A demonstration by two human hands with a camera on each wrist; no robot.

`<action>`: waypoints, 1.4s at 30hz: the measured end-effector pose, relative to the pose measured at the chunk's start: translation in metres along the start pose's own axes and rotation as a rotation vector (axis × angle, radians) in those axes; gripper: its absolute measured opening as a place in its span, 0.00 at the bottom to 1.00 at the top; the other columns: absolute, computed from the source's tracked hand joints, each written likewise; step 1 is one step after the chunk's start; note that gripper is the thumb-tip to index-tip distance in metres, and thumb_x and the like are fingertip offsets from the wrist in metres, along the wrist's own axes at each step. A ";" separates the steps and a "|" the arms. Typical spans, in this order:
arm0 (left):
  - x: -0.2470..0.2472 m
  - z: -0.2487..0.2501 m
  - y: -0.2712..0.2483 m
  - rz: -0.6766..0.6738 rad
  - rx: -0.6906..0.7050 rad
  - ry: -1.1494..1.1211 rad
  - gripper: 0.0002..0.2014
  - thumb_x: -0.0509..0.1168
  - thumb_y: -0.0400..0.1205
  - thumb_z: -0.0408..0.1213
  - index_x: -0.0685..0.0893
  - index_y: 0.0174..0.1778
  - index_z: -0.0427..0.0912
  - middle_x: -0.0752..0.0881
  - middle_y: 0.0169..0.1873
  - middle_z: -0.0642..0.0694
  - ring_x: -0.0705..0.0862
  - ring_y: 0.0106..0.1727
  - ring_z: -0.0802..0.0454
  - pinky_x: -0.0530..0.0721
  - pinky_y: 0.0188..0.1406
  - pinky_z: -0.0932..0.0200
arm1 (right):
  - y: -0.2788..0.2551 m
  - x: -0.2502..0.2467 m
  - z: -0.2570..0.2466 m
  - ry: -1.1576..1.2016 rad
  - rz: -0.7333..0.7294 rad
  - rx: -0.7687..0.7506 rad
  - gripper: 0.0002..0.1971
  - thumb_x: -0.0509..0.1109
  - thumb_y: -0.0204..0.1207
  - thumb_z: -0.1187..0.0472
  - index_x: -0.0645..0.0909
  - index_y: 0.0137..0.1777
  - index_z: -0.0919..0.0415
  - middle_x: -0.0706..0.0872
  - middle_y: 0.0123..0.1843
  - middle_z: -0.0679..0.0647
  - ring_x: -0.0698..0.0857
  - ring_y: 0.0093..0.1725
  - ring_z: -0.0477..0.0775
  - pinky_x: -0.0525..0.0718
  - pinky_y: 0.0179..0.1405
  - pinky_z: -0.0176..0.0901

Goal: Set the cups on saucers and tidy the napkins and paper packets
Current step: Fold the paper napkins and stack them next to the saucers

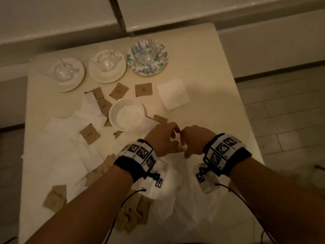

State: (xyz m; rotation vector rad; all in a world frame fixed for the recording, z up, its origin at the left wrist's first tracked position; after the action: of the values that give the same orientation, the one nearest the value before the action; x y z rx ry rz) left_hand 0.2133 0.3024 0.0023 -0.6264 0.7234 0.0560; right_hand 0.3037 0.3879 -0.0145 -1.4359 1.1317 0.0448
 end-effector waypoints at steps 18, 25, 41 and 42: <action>0.033 -0.012 -0.047 0.096 -0.013 -0.048 0.15 0.72 0.78 0.49 0.86 0.55 0.44 0.89 0.50 0.46 0.85 0.53 0.47 0.82 0.58 0.51 | -0.033 0.026 -0.024 -0.029 0.189 -0.015 0.07 0.69 0.73 0.52 0.83 0.49 0.50 0.84 0.48 0.49 0.81 0.53 0.56 0.66 0.58 0.55; -0.009 -0.011 -0.046 0.141 0.003 -0.191 0.09 0.69 0.80 0.49 0.81 0.37 0.53 0.83 0.32 0.56 0.80 0.34 0.61 0.71 0.29 0.72 | -0.040 -0.004 -0.015 0.351 0.473 -0.033 0.17 0.77 0.68 0.52 0.81 0.57 0.43 0.78 0.56 0.45 0.77 0.63 0.54 0.71 0.60 0.52; -0.087 -0.009 -0.071 0.485 0.111 -0.836 0.02 0.68 0.83 0.32 0.85 0.46 0.43 0.91 0.34 0.52 0.88 0.36 0.57 0.86 0.35 0.61 | -0.046 -0.016 -0.028 1.557 0.523 -0.068 0.32 0.78 0.72 0.52 0.71 0.74 0.58 0.90 0.53 0.54 0.90 0.49 0.53 0.90 0.51 0.54; -0.089 -0.010 -0.073 0.497 0.117 -0.840 0.03 0.68 0.83 0.32 0.85 0.46 0.45 0.91 0.34 0.53 0.89 0.36 0.58 0.86 0.34 0.63 | -0.050 -0.020 -0.029 1.565 0.548 -0.087 0.29 0.78 0.73 0.57 0.73 0.73 0.58 0.91 0.50 0.55 0.90 0.46 0.52 0.90 0.48 0.49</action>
State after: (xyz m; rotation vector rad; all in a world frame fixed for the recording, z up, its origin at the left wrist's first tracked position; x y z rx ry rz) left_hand 0.1595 0.2515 0.0908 -0.2490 0.0457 0.6902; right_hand 0.3086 0.3660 0.0419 -1.0321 2.7727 -0.7710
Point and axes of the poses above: each hand's wrist, its own y-axis towards the middle knuckle, its own x-axis out of the palm, z = x × y, the point moved 4 cm from there along y, towards the middle knuckle
